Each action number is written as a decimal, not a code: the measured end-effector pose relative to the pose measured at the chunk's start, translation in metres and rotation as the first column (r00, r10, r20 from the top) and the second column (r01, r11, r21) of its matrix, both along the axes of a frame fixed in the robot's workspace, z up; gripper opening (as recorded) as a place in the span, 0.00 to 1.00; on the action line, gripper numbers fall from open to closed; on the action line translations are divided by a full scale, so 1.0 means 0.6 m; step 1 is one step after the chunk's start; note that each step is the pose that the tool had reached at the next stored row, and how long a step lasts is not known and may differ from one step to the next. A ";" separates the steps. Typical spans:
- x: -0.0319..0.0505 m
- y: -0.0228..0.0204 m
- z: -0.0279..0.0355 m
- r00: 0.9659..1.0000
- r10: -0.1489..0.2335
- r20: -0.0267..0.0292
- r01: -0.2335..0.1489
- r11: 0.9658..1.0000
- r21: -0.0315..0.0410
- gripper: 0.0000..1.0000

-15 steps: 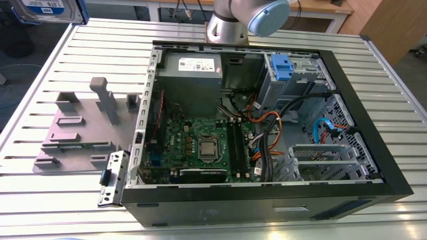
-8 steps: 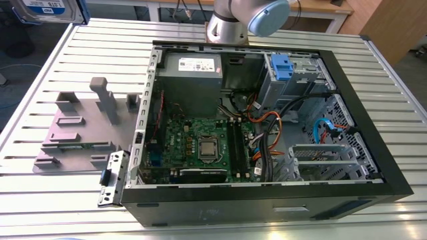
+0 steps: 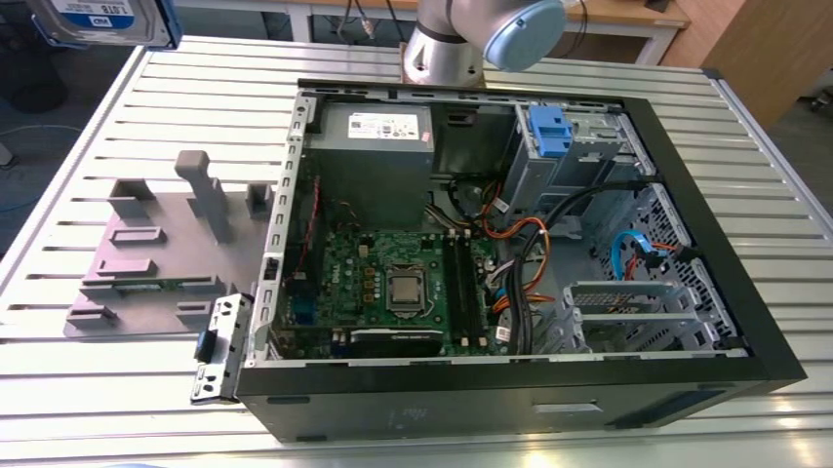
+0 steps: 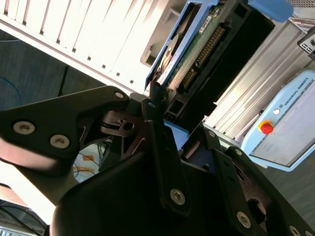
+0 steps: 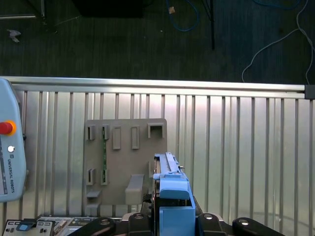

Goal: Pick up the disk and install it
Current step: 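Pick up the disk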

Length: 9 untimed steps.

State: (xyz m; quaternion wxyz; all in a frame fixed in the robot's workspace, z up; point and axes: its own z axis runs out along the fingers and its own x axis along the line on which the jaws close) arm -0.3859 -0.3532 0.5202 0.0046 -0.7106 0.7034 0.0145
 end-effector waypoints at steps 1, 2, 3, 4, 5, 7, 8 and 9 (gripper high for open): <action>0.000 0.0000 0.000 1.000 0.000 0.000 0.000 1.000 0.000 0.36; 0.001 0.0000 0.000 1.000 0.000 0.000 0.000 1.000 0.000 0.36; 0.001 0.0000 0.000 1.000 0.000 0.000 0.000 1.000 0.000 0.36; 0.002 0.0000 0.000 1.000 0.000 0.000 0.000 1.000 0.000 0.36; 0.002 0.0000 0.000 1.000 0.000 0.000 0.000 1.000 0.000 0.36; 0.003 0.0000 0.000 1.000 0.000 0.000 0.000 1.000 0.000 0.36; 0.003 0.0000 0.000 1.000 0.000 0.000 0.000 1.000 0.000 0.36; 0.003 0.0000 0.000 1.000 0.000 0.000 0.000 1.000 0.000 0.36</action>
